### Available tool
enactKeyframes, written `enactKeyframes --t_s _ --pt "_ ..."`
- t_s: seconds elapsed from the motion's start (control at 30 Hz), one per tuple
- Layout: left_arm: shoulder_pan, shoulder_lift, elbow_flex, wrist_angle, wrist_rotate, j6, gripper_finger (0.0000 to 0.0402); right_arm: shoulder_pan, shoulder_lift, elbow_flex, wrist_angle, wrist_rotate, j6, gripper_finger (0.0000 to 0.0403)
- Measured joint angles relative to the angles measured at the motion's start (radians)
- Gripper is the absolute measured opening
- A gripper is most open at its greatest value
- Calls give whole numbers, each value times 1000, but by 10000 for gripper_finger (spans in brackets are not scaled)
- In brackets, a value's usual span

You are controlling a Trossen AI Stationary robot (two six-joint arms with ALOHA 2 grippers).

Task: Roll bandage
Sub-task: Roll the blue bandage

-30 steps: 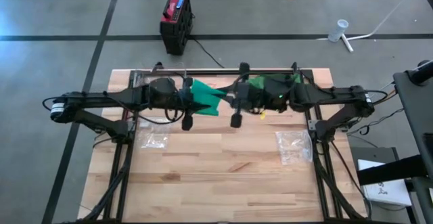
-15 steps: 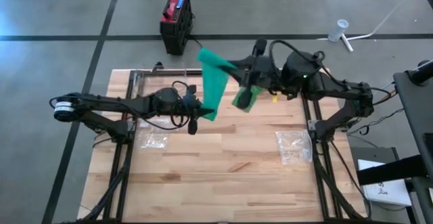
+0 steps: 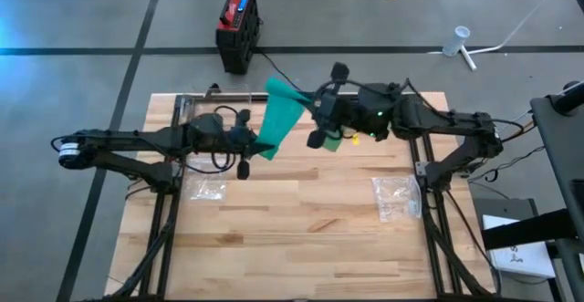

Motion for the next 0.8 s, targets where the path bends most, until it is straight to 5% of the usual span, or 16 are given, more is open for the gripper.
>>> enactKeyframes --t_s 0.37,0.8 --pt "1 -108 -8 -86 -176 144 175 -2 -2 -146 170 -92 -150 10" --pt "-1 -185 54 -236 -190 171 320 -2 -3 -154 153 -102 -149 9"
